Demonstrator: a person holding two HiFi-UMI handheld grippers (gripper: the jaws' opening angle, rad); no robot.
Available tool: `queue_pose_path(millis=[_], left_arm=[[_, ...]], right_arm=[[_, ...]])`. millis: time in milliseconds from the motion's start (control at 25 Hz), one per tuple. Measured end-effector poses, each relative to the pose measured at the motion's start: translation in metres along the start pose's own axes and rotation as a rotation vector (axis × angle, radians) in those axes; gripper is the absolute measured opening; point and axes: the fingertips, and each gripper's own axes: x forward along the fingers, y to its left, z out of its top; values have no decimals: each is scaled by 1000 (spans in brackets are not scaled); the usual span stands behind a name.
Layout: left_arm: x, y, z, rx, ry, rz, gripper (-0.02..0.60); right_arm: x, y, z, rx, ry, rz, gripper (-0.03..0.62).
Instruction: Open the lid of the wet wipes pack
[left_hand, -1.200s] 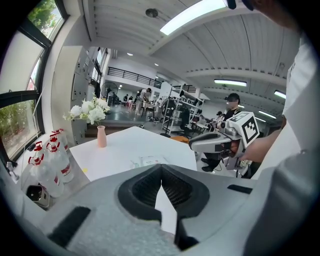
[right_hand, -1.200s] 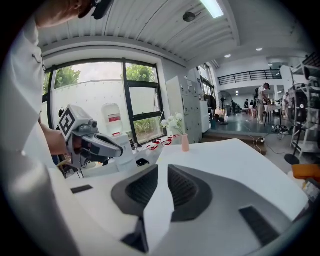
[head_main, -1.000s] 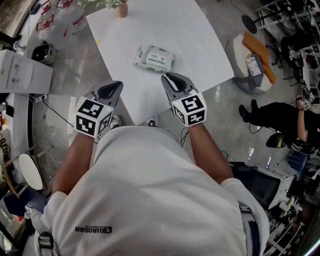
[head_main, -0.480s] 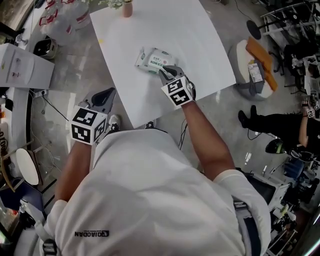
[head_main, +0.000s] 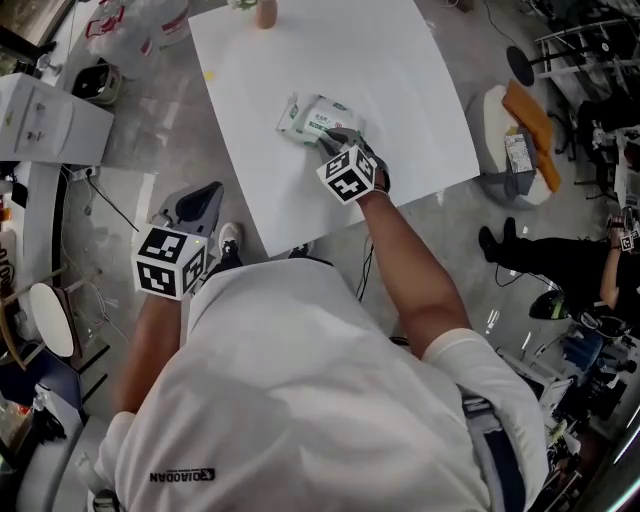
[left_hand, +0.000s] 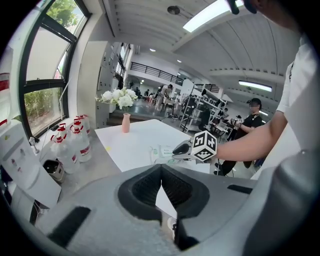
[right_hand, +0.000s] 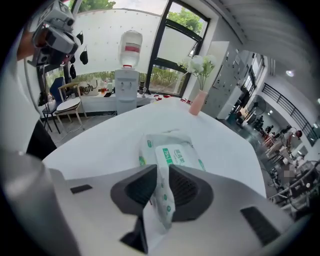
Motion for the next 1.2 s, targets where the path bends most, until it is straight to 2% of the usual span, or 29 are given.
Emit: queue_pose_path(millis=[280,520,760,960,1200], left_arm=[[-3,4,-2,-6,-1,13,8],[-1,1,-2,-2,-2,4,9],[1,1,1,4,-4,-5,8],[3,1,3,5,-9,-8,8],[6,0,7,8,-9,-19,8]], right_arm=[[6,-5,-3,14,15,-7,104],[13,-4,-7,-29,45,-17,117],[13,-7,-7,39,16,-3,114],[9,-10,-8,129,15,55,107],[5,-16,-7,217,-15,94,60]])
